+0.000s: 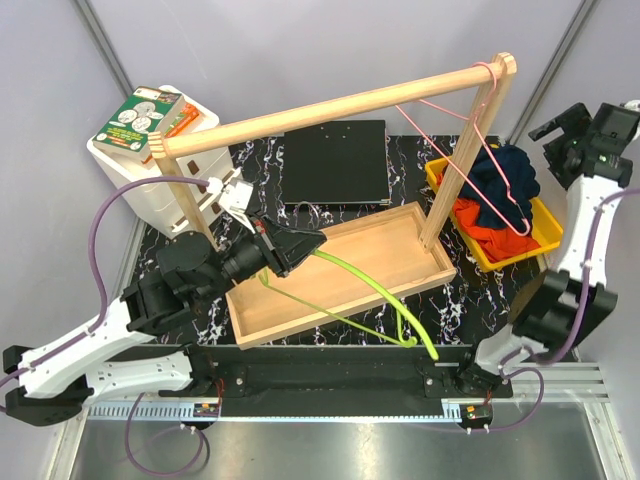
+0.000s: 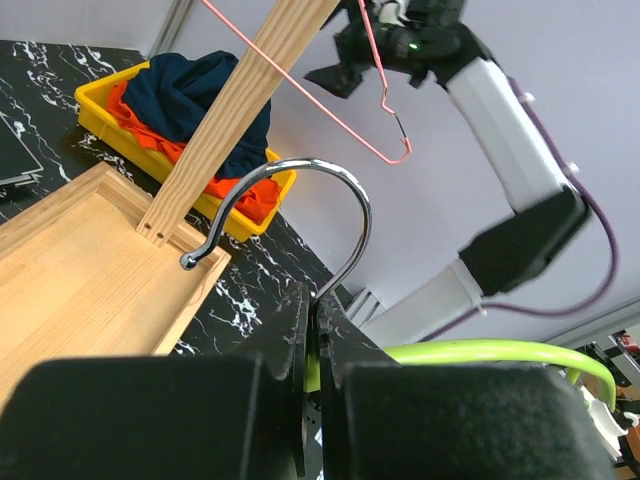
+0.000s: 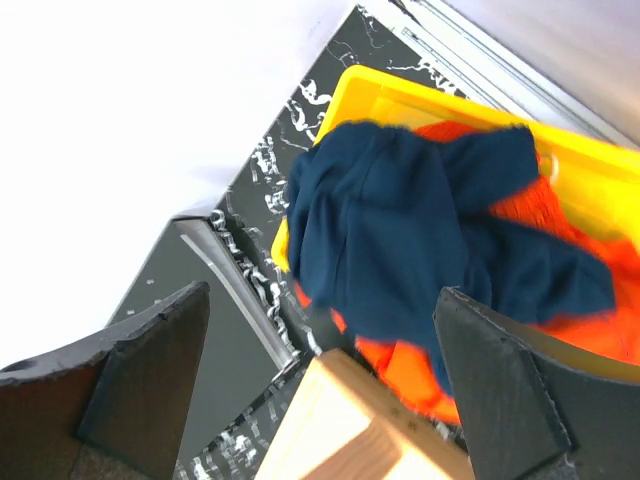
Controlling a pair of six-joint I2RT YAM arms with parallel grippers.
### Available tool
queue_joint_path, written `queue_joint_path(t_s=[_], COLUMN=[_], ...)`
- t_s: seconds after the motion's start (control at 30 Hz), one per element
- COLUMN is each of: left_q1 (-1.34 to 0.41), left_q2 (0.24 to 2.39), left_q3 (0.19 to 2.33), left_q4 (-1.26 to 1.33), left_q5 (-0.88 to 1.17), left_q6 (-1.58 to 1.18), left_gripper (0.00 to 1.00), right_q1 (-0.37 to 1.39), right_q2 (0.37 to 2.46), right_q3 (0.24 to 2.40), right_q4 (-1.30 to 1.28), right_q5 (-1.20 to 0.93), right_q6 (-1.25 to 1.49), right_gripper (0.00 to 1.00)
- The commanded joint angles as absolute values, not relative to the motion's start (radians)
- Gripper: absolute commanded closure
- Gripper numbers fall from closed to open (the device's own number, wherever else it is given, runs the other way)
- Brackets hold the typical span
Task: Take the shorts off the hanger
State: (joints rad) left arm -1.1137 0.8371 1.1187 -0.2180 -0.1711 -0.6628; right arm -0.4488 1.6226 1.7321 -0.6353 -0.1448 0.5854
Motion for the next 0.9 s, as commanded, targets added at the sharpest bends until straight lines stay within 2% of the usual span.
queue_joint_path(t_s=[0.0,0.13,0.3,0.4,0.47,0.63,0.87], left_q1=[-1.121,-1.121,-1.123,-1.123,-1.123,-1.123,-1.123], left_q2=[0.793,0.759,0.735,0.736,0.736,0.747,0.765], left_q3=[1.138,1.108,1.085,1.081,1.077,1.071,1.062], left_q4=[-0.161,-0.155,-0.144,-0.133,-0.120,-0.104,-0.097], left_q5=[-0.196,-0.213,-0.224,-0.227,-0.230,-0.255,-0.305], left_q6=[-0.661,-0.672,-0.663,-0.660,-0.658,-0.641,-0.621], left_gripper=[1.00,1.00,1.00,1.00,1.00,1.00,1.00], right_q1=[-0.448,-0.448,-0.446,-0.431,-0.417,-0.244,-0.173], right_q2=[1.424,1.254,1.012,0.892,0.836,0.721,0.439], right_q3=[1.616,1.286,0.924,0.788,0.744,0.669,0.586], right_q4=[-0.773,-0.773,-0.718,-0.689,-0.692,-0.744,-0.886], right_q5=[-0.074,-0.055,-0.198,-0.274,-0.333,-0.419,-0.604], right_q6=[0.647,0.750,0.770,0.784,0.775,0.804,0.902], right_gripper=[0.00,0.00,0.00,0.00,0.00,0.00,0.00])
